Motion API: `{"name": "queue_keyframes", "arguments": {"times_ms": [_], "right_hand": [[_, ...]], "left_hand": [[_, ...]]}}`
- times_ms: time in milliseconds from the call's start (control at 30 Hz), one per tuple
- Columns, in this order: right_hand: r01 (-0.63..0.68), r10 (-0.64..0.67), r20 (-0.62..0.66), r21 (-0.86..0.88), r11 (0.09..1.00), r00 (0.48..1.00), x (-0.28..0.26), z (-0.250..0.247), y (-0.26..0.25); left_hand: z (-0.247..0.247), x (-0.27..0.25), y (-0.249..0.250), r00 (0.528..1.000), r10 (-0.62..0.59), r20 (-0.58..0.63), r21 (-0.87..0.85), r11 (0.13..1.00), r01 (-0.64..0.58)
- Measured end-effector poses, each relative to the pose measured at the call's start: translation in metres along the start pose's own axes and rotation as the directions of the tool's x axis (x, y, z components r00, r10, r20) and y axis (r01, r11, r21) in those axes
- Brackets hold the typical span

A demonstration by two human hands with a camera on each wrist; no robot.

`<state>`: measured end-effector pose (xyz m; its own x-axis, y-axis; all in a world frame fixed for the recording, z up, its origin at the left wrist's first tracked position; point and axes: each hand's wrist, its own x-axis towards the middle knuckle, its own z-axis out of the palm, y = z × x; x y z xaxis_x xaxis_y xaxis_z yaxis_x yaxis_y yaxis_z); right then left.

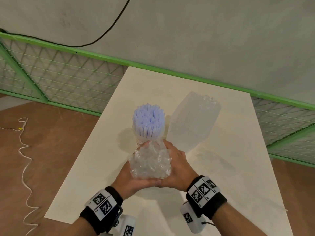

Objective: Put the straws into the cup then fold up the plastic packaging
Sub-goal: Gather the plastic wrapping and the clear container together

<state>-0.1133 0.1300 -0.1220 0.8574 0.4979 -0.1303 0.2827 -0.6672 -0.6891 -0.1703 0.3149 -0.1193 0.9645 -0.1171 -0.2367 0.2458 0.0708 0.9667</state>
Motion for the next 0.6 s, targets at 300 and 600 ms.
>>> {"name": "queue_keyframes", "arguments": {"times_ms": [300,600], "right_hand": [[0.071,-0.049,-0.112,0.201,0.977,0.993,-0.006,-0.004,-0.006],[-0.013,0.011,0.027,0.113,0.994,1.0,0.005,0.0,-0.007]], "left_hand": [[0.001,-0.002,0.013,0.998,-0.038,0.043,0.024,0.999,0.037],[-0.006,0.002,0.01,0.998,-0.061,0.003,0.011,0.998,0.061]]}}
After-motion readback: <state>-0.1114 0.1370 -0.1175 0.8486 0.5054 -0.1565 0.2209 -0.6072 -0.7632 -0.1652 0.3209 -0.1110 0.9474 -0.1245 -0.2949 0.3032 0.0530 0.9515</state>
